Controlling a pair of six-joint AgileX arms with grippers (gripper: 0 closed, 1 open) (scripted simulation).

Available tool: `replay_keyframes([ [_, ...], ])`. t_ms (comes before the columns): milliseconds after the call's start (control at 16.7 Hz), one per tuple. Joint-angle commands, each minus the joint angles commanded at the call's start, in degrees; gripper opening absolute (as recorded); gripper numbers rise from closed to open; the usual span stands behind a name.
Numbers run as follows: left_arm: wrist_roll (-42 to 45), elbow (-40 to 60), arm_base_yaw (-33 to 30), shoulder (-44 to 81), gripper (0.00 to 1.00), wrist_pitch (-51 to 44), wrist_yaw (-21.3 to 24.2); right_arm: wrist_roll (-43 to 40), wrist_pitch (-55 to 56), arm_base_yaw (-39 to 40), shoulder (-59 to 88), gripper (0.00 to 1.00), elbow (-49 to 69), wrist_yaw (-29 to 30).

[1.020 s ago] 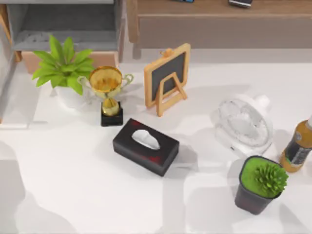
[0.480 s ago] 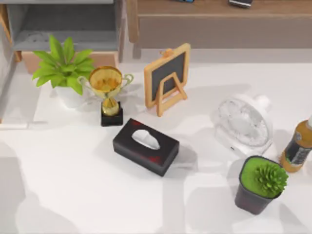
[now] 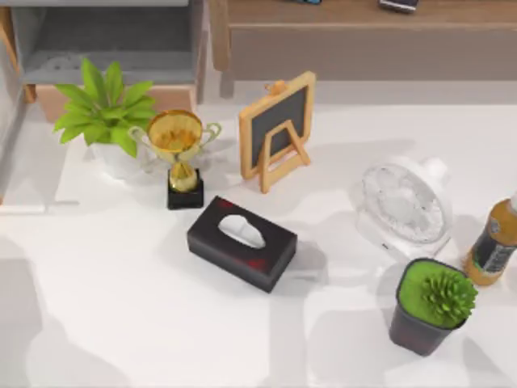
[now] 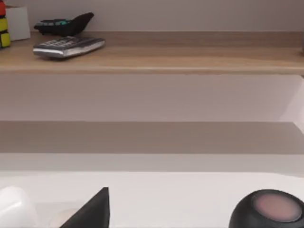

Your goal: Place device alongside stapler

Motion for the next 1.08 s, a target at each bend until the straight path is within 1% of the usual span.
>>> replay_keyframes([
  [360, -0.1, -2.7, 0.0, 2.5, 0.00, 0.2, -0.2, 0.0, 0.0, 0.0, 0.0, 1.00, 0.0, 0.0],
  [600, -0.1, -2.7, 0.0, 2.5, 0.00, 0.2, -0.2, 0.0, 0.0, 0.0, 0.0, 1.00, 0.0, 0.0],
  [1080, -0.1, -2.7, 0.0, 2.5, 0.60, 0.2, -0.2, 0.0, 0.0, 0.0, 0.0, 1.00, 0.0, 0.0],
])
